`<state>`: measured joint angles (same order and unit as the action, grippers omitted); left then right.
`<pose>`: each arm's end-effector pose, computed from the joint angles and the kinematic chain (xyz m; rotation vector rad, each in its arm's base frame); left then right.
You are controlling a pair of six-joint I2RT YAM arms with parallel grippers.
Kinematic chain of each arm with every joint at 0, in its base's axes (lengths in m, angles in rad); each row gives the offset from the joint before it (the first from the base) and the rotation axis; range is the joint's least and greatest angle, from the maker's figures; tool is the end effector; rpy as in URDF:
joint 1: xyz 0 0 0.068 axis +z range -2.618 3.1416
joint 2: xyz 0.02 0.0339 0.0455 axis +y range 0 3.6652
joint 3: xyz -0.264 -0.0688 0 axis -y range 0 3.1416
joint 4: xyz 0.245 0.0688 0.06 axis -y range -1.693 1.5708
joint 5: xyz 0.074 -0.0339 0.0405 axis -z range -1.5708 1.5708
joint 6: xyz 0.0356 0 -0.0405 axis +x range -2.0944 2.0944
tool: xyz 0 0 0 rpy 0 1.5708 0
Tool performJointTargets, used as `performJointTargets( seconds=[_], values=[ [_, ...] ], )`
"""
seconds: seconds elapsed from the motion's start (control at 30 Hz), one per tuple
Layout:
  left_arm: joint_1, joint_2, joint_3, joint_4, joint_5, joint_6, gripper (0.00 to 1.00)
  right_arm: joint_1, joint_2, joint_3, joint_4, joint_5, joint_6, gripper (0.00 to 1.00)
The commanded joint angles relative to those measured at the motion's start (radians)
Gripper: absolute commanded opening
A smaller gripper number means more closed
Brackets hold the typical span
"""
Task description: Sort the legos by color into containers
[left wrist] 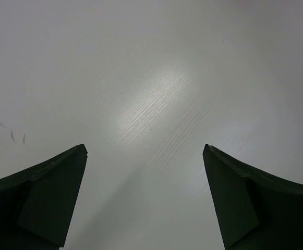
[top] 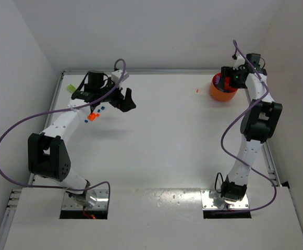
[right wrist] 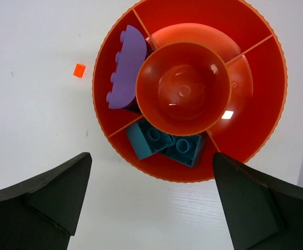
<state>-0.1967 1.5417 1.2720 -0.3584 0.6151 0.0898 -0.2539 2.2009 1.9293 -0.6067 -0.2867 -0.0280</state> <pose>0.3371 -0.0881 0.3094 0.6455 2.0595 -0.7338 0.4833 -0.1150 0.2356 0.1469 2.4087 0.2223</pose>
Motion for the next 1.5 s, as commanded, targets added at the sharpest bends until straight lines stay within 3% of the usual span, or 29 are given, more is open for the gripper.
performJointTargets(
  seconds=[0.0,0.97,1.47],
  values=[
    [0.011,-0.018,0.0,0.009,0.028,0.011,1.0,-0.007,-0.013,-0.009,0.048,-0.009,-0.018,0.99],
    [0.011,-0.018,0.0,0.009,0.028,0.011,1.0,-0.016,0.042,0.031,0.028,-0.04,0.01,0.99],
    [0.011,-0.009,0.0,0.009,0.046,0.011,1.0,-0.016,0.023,0.051,-0.07,-0.259,0.01,0.99]
  ],
)
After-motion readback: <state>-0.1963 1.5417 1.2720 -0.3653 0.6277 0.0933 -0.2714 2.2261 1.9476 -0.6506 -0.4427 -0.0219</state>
